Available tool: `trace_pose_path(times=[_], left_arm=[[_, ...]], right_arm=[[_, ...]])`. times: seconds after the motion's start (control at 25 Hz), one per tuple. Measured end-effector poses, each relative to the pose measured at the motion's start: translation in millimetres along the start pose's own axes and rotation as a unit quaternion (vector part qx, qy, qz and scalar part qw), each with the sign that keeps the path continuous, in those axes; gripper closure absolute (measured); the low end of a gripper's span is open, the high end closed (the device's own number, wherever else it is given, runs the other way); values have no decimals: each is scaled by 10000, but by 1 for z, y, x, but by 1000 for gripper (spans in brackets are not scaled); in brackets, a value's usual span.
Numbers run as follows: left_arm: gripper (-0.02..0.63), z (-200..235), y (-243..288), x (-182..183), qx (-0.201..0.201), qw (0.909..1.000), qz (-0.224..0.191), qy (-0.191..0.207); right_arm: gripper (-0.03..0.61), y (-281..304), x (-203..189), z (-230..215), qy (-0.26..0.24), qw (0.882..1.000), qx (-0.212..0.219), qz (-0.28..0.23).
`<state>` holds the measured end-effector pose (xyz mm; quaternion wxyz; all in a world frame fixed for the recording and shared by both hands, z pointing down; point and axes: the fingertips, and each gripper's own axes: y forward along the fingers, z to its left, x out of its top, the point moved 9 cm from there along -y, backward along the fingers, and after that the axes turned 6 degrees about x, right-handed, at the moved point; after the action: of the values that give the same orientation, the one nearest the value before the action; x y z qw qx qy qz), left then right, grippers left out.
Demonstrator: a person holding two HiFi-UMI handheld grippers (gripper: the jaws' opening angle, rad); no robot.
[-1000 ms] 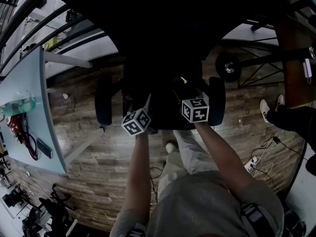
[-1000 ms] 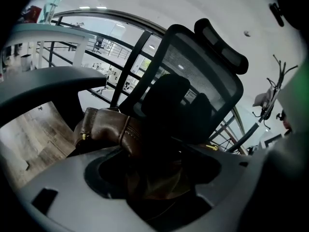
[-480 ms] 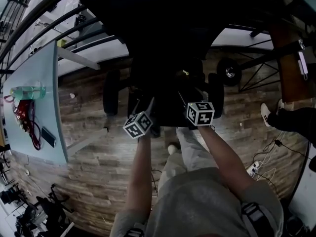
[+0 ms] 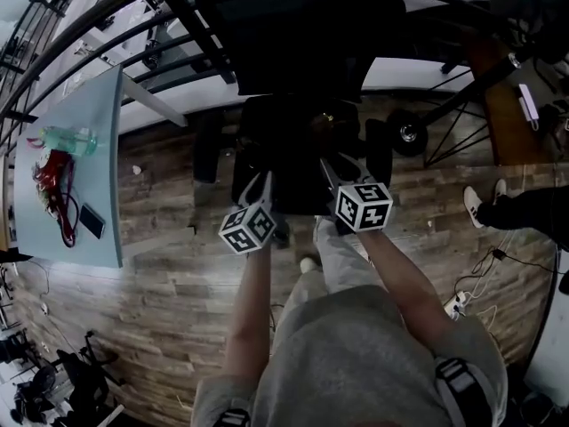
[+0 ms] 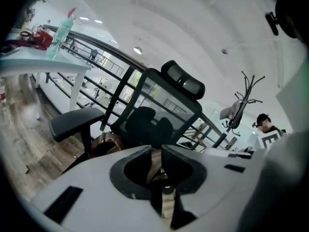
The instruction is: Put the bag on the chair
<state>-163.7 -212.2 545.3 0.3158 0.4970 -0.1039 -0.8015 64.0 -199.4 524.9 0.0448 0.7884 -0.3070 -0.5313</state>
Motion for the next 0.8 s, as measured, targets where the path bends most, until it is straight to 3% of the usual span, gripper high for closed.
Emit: trace_pose_path(times=[0.12,0.24,0.48,0.8], left_arm=[[581,-14,-29,4,-14,9998,-156,147],[593,-25,-57,4,-39,9996,-241,130],[607,-38,-114,-6,-141,9994,-281,106],[611,-55,-167,-4,-266,9989,-213,330]], right_arm=[[534,-22,5,23,-141,9998,53,-104],[560,-46,6,44,-284,9993,147,-180],[571,-90,4,78,-176,9981,436,-394],[573,-132,10,111,-540,9947,623,-614]])
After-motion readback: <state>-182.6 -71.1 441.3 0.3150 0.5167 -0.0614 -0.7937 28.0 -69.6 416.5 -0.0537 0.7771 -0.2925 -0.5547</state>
